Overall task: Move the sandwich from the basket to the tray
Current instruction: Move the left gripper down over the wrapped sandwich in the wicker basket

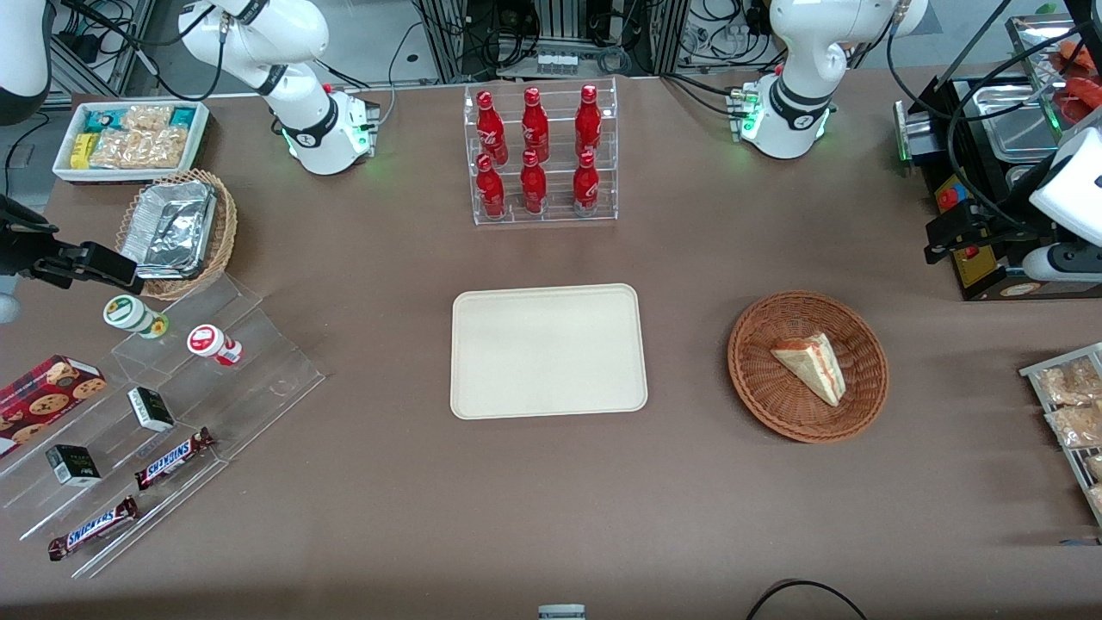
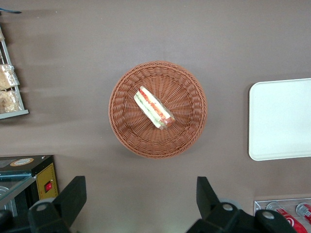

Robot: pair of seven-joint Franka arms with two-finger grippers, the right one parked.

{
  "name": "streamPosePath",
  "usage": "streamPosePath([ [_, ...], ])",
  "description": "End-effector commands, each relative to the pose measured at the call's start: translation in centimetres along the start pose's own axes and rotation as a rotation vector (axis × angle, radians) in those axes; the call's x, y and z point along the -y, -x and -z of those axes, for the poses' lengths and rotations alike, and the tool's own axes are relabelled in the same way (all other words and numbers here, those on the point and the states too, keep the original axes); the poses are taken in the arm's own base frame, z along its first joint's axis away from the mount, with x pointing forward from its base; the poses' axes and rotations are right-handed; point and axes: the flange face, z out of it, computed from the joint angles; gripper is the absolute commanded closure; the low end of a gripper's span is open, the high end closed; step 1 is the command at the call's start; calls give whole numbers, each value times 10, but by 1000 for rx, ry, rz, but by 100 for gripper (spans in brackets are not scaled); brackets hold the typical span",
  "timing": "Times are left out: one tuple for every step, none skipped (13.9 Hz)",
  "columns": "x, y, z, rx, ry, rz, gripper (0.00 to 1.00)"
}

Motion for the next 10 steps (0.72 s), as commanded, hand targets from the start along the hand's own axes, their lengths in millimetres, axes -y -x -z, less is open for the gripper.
streamPosePath([
  [2,-1,1,13,-6,13,0],
  [-2,-10,-13,30,-15,6,0],
  [-3,-17,-28,52,-24,3,0],
  [-5,-27,-44,59,-25,0,0],
  [-9,-33,-59,59,-27,-7,0],
  [-10,-38,-71,48,-28,-6,0],
  [-11,-41,-84,47,-29,29,0],
  [-18,-45,-95,38,-29,50,0],
  [-22,-47,-111,33,-29,66,0],
  [-23,-48,-125,16,-27,99,0],
])
